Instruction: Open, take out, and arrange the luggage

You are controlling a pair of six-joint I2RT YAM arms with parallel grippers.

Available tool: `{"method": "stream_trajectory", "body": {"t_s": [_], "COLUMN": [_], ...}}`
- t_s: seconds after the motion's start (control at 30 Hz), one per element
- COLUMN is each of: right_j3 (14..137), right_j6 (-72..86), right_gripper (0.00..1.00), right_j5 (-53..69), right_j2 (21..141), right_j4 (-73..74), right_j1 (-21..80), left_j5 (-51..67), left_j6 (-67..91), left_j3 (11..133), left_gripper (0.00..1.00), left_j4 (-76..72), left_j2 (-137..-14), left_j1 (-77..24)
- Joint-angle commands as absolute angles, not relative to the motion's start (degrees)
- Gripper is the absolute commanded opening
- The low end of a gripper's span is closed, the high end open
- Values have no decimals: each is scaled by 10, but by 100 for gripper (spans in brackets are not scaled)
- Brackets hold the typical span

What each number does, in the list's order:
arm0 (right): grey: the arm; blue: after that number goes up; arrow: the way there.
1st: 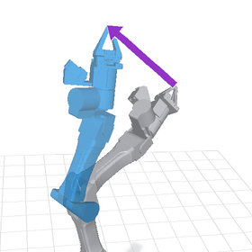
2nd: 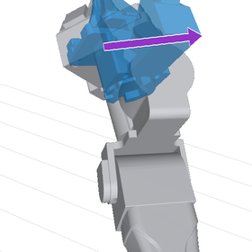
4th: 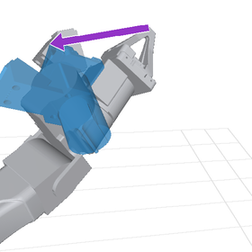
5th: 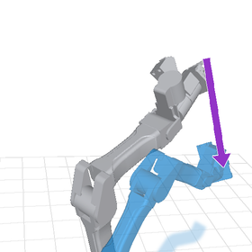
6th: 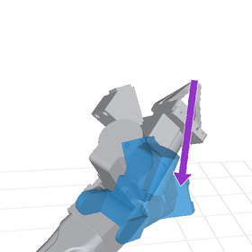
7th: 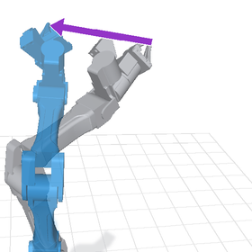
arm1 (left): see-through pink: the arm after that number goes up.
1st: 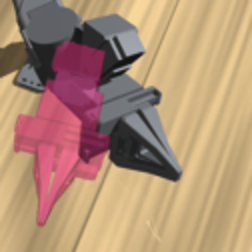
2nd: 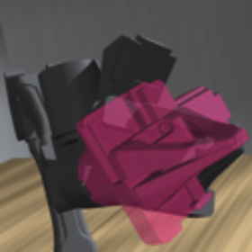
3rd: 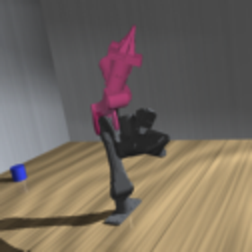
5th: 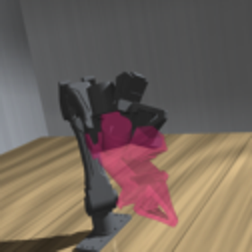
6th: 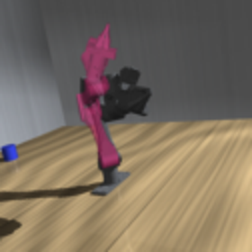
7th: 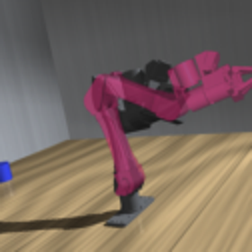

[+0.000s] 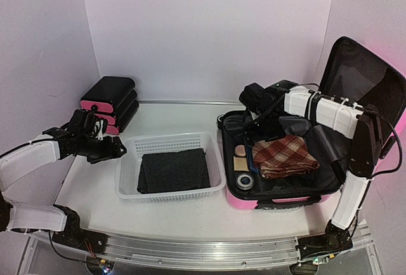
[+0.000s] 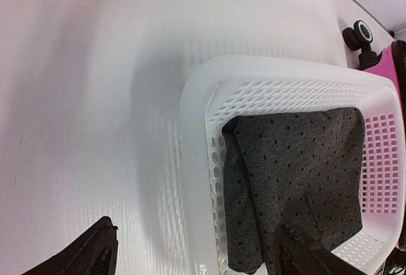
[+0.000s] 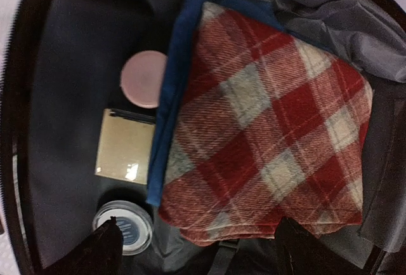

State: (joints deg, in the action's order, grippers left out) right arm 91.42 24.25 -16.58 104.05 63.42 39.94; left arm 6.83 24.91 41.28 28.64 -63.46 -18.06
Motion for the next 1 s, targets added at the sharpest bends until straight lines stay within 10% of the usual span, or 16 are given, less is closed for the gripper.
{"method": "stream_trajectory", "body": {"t_s": [0.0,0.33,0.57,0.97], "right_j3": [921,946,934,914], "right_j6": [249,244,248,239], "right_gripper": [83,83,60,68], "right_j5": [-198,-170,-170,-156], "right_j2": [1075,1153,1164,1166], "right_j4": [656,667,667,667], "right_j1": [389,379,365,350], "left_j5": [38,35,47,62], "left_j6": [248,238,237,238], "left_j3": [448,453,452,459], "left_gripper": [85,85,85,84], "left_j4": [294,301,301,300], "left_j2": [-587,-557,-565,-580], "left_j1": [-183,-183,-183,-183]}}
